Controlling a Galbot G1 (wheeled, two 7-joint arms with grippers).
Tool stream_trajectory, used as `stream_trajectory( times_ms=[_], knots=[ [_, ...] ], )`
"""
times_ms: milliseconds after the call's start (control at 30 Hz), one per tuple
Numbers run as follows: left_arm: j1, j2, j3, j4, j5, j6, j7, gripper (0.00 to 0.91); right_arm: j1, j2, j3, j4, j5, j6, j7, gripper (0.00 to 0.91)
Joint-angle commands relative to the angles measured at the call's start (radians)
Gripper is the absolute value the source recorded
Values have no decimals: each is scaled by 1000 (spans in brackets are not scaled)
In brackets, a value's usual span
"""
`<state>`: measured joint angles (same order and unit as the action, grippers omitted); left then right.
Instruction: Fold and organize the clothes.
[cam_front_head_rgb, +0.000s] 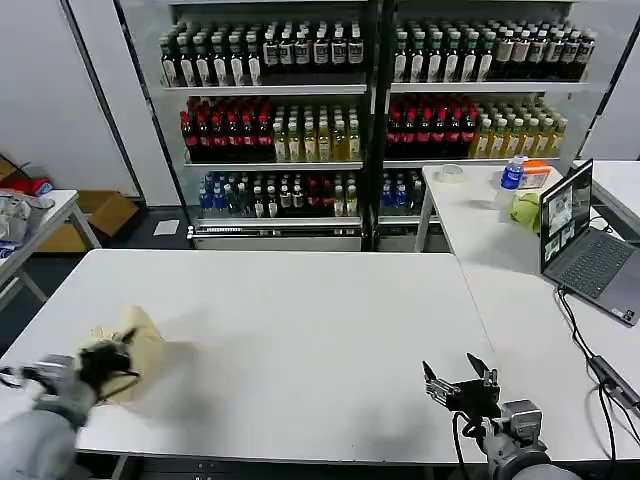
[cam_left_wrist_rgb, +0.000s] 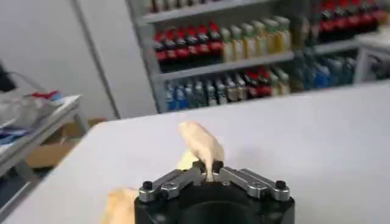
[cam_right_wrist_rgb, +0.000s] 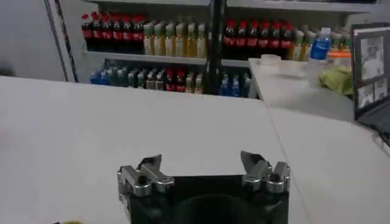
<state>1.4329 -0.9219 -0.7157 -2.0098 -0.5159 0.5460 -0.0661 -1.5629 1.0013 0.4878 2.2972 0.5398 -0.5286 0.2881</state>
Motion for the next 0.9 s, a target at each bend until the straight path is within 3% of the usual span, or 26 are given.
stream_trajectory(
  times_ms=[33,533,900],
  knots=[
    [-81,-191,382,-80,333,13,-19,10,-7,6,1,-7,-18,3,-2,907],
    [-215,-368,585,62,267,33,-113,10,21,9,-19,-32,-19,7,-7,907],
    [-381,-587,685,212,223,30,-145,10,78,-26,-30,-76,9,17,-13,907]
  ],
)
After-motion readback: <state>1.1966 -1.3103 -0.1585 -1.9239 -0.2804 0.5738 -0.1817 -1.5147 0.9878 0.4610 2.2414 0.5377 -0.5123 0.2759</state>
